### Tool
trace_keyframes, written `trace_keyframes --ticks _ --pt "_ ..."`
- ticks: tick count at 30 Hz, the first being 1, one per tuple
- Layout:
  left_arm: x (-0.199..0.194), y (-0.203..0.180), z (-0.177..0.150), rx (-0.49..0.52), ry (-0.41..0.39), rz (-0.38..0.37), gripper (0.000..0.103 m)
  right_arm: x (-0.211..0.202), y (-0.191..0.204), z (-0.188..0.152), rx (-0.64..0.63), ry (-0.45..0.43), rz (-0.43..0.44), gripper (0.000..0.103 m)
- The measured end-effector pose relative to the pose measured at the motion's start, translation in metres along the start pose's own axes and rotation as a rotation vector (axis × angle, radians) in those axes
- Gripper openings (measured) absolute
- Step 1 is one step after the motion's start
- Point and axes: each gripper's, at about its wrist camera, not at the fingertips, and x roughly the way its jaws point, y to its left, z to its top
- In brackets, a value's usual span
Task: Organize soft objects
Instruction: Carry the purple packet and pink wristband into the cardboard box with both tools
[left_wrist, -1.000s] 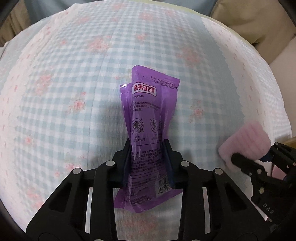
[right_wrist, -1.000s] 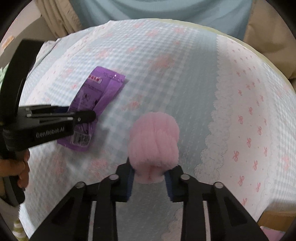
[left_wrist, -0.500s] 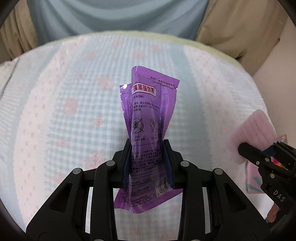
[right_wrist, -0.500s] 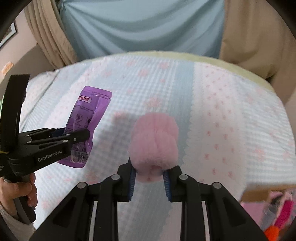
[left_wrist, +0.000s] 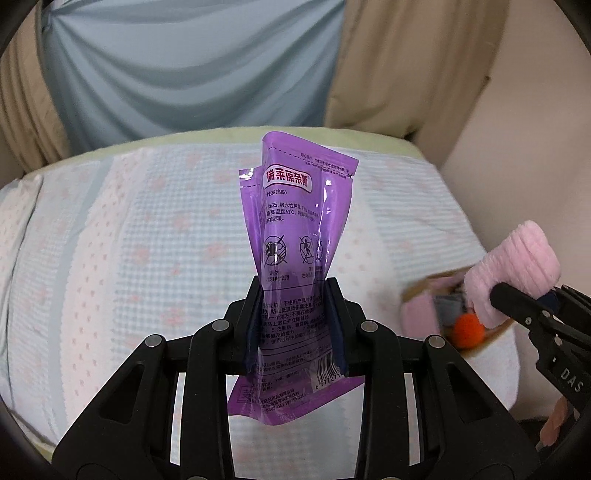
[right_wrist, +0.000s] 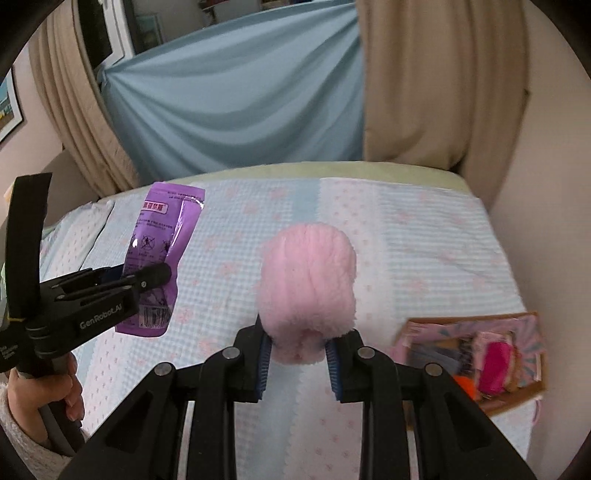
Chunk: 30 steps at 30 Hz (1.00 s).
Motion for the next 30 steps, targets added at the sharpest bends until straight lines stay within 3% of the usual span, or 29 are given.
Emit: trace_keyframes --ticks 7,15,21,30 --pt "-0.009 -0.103 -0.010 0.028 0.006 -0.041 0.028 -0.052 -0.078 -0.018 0.042 0.000 -0.033 0.024" --pt "0.033 -0.217 -0.025 0.023 0.067 -0.092 0.028 -0.066 -0.216 -0.035 0.116 0.056 -0.084 0.024" --pt "0.075 -0.273 -0.039 0.063 0.145 -0.105 0.028 -0.047 -0.299 -0.048 0.211 0.159 -0.100 0.024" --pt "0.151 -0.329 -0.058 0.179 0.264 -0.116 0.028 -0.004 -0.352 -0.081 0.331 0.247 -0.045 0.024"
